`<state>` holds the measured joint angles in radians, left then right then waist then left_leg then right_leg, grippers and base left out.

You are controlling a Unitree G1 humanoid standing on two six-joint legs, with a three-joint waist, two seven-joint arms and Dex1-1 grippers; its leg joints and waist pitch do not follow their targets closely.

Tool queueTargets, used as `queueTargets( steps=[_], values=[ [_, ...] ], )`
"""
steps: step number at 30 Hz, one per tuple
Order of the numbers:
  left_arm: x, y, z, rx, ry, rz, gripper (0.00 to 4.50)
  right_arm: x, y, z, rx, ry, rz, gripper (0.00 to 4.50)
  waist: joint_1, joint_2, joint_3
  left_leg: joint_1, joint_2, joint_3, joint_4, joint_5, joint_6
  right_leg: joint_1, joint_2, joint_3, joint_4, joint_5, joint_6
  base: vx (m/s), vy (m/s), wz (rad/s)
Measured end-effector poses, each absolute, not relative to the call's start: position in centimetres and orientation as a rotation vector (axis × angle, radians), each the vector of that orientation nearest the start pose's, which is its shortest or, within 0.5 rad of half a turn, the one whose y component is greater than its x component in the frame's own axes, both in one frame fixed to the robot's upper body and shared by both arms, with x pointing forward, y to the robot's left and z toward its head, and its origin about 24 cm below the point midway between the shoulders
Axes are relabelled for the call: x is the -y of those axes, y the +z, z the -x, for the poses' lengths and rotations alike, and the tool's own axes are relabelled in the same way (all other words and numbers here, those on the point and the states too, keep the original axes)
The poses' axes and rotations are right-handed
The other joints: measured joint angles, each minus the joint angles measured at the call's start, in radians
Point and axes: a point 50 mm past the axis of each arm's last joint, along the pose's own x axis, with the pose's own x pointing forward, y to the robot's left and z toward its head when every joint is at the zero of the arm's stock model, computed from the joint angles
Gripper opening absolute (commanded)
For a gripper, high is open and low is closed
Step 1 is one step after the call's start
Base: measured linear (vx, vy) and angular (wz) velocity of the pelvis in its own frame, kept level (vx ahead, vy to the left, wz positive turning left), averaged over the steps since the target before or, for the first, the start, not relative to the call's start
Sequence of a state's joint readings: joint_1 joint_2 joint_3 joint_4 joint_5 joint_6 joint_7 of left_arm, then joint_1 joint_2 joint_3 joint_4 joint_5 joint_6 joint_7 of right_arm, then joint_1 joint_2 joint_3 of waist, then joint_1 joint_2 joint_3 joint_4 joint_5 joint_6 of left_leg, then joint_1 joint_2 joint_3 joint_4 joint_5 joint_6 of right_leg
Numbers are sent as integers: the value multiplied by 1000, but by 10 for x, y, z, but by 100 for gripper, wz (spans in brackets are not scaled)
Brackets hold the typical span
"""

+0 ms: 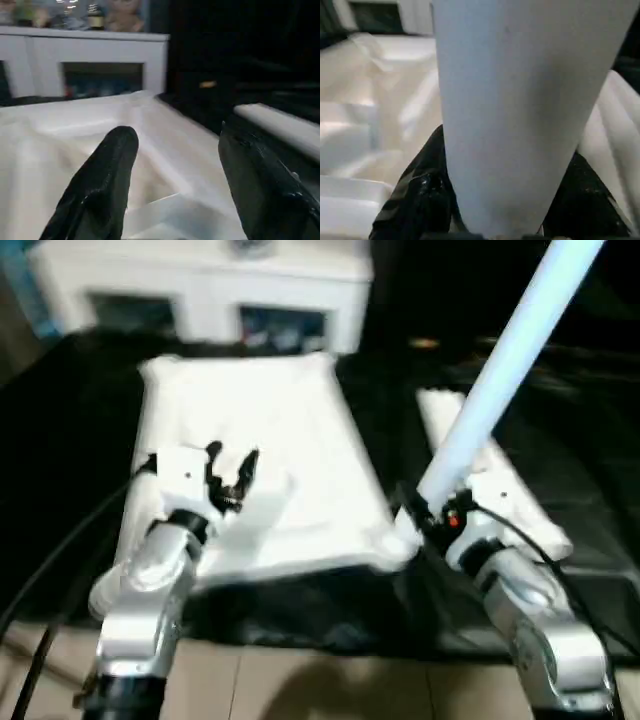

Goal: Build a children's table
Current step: Insert table leg to table base

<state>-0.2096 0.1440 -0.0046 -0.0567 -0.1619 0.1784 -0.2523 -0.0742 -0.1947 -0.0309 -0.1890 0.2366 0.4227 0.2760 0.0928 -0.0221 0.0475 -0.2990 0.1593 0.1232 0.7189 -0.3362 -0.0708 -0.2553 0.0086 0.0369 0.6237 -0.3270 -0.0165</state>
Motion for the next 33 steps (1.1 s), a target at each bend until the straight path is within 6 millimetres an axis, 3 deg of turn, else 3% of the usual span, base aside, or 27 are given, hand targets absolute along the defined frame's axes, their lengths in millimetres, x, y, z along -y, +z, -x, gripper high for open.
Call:
queueTargets(
  steps=[1, 2, 3, 4, 5, 6, 7, 8, 9, 10, 11, 12, 13, 14, 15, 18, 22, 25, 28, 33],
  values=[
    [-146, 94, -289, 77, -324, -2, 299, 164, 71, -263, -149, 315, -52, 189, 5, 13, -6, -35, -4, -13, -16, 11, -3, 7, 11, -7, -8, 2, 2, 0, 0, 0],
    [-150, 95, -289, 78, -316, -10, 299, 163, 74, -265, -137, 317, -51, 189, 2, 33, -7, -54, 2, -25, -41, 56, 28, 12, 23, -28, -3, -3, 4, -42, 57, -5],
    [-159, 92, -288, 67, -289, -21, 299, 151, 75, -266, -130, 349, -73, 189, -10, 25, -13, -46, -5, -32, -40, 51, 36, -11, 0, -69, 54, -16, -12, 0, 0, 0],
    [-169, 92, -288, 60, -258, -31, 299, 142, 77, -267, -120, 386, -78, 189, -27, 18, -15, -40, -13, -38, -42, 47, 44, -43, -16, -91, 115, -18, -12, 0, 0, 0],
    [-170, 92, -288, 62, -250, -28, 299, 141, 78, -267, -117, 396, -75, 189, -36, 21, -16, -31, -16, -36, -47, 43, 49, -78, -31, -99, 150, -19, -2, 83, -35, -6],
    [-169, 94, -289, 72, -253, -25, 299, 142, 78, -267, -115, 392, -70, 189, -43, 12, -20, -27, -22, -32, -51, 43, 49, -107, -49, -101, 152, -11, 10, 55, -10, 7],
    [-168, 95, -289, 77, -256, -23, 299, 144, 78, -267, -114, 388, -70, 189, -51, 2, -21, -22, -30, -27, -55, 43, 49, -129, -67, -98, 127, -1, 19, 50, -51, 0],
    [-167, 96, -289, 80, -259, -22, 299, 145, 78, -267, -114, 386, -73, 189, -59, -19, -18, -13, -44, -13, -59, 39, 43, -134, -91, -82, 64, 43, 16, 50, -51, 0],
    [-165, 95, -289, 77, -263, -17, 299, 148, 77, -266, -119, 379, -69, 189, -56, -34, -16, -8, -47, -7, -55, 34, 42, -126, -95, -74, 62, 65, 27, 30, -98, 4],
    [-158, 93, -289, 74, -280, 5, 299, 154, 74, -264, -133, 362, -65, 189, -50, -30, -14, -3, -45, -6, -52, 26, 65, -115, -89, -74, 54, 64, 24, 50, -109, 2],
    [-150, 92, -289, 73, -317, 23, 299, 158, 72, -263, -147, 353, -65, 189, -44, -25, -15, -9, -43, -15, -38, 15, 85, -108, -82, -74, 47, 63, 20, 50, -109, 2],
    [-147, 93, -289, 76, -344, 26, 299, 161, 73, -263, -144, 355, -72, 189, -39, -21, -17, -23, -44, -19, -31, 22, 74, -108, -78, -76, 47, 62, 17, 65, -78, -7],
    [-148, 95, -289, 82, -361, 25, 299, 162, 74, -264, -137, 363, -81, 189, -37, -14, -21, -36, -38, -25, -52, 46, 65, -108, -67, -78, 46, 66, 9, 0, 0, 0],
    [-150, 97, -290, 87, -384, 12, 299, 161, 76, -265, -131, 381, -88, 189, -33, -7, -20, -46, -29, -29, -64, 78, 18, -109, -59, -83, 49, 66, 7, 53, -30, -12],
    [-156, 97, -291, 85, -407, -11, 299, 157, 78, -265, -125, 414, -110, 189, -34, -8, -21, -56, -18, -30, -63, 86, 6, -111, -52, -83, 47, 71, 13, 0, 0, 0],
    [-156, 98, -295, 63, -537, -25, 299, 151, 83, -267, -124, 497, -146, 189, -30, -6, -19, -64, -18, -26, -64, 88, 8, -120, -54, -82, 37, 79, 11, 21, 3, -3],
    [-140, 93, -293, -71, -881, -81, 299, 156, 86, -268, -156, 578, -158, 189, -27, -5, -14, -59, -12, 0, -73, 89, 10, -116, -65, -82, 31, 80, 8, 0, 0, 0],
    [-123, 84, -283, -194, -1129, -100, 299, 164, 86, -267, -181, 629, -137, 189, -31, 3, -9, -49, -9, 19, -84, 97, 17, -109, -69, -78, 24, 85, 8, 0, 0, 0],
    [-108, 74, -272, -303, -1313, -128, 299, 170, 86, -265, -211, 670, -102, 189, -34, 12, -5, -50, -3, 28, -84, 100, 17, -110, -69, -77, 23, 89, 9, 0, 0, 0],
    [-100, 66, -262, -388, -1406, -152, 299, 175, 81, -261, -235, 676, -89, 189, -38, 20, -1, -51, 3, 32, -87, 101, 14, -110, -67, -78, 24, 89, 9, 0, 0, 0]
  ],
)
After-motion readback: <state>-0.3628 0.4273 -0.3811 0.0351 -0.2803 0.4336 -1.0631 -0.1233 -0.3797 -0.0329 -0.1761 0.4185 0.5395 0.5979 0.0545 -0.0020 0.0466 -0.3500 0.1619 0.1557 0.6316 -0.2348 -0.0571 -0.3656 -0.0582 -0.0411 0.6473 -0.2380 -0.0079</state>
